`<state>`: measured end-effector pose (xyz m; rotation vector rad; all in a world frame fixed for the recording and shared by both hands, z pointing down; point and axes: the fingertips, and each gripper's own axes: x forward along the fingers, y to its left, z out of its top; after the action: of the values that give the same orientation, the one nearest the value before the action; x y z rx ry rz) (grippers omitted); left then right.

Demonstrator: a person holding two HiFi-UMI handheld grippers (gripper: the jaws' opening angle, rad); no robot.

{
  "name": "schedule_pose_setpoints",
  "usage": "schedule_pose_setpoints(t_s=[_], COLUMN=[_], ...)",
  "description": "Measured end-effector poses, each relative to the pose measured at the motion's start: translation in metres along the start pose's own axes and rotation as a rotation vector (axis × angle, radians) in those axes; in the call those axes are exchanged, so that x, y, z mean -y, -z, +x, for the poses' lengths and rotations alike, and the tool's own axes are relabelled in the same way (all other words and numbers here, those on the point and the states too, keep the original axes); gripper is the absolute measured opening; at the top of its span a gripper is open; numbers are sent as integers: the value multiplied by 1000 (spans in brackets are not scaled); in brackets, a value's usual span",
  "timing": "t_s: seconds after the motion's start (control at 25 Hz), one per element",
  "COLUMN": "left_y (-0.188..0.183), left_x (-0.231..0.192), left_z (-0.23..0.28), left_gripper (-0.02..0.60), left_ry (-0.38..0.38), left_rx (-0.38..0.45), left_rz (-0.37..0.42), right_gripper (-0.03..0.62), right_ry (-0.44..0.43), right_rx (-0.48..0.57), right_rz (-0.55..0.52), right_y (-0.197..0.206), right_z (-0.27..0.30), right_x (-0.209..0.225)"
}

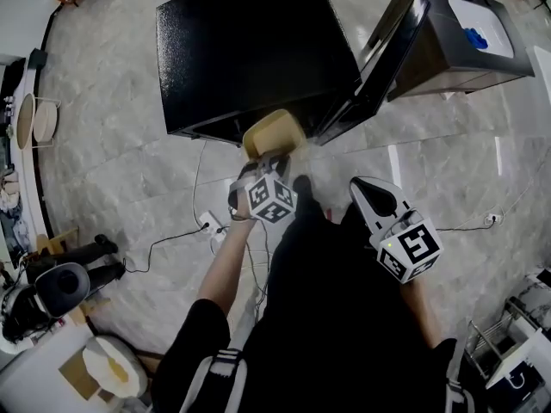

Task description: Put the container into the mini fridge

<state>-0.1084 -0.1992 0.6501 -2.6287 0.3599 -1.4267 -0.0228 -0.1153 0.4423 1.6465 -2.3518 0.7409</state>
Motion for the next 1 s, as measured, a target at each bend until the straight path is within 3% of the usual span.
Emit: schedule_pose_setpoints(t_s=[0.68, 1.0], left_y=[31, 38], left_x=[-42, -72], left_z=[91, 125], left_gripper=[48, 48], left_ry=[-40, -90], left_rx=[-161, -217], left_rz=[293, 331], right_gripper=[17, 17], right_ry=[44, 88], right_rx=[-78, -97], right_rz=[25, 63], right_y=[22, 34], right_z=[5, -4], right_x=[8, 18])
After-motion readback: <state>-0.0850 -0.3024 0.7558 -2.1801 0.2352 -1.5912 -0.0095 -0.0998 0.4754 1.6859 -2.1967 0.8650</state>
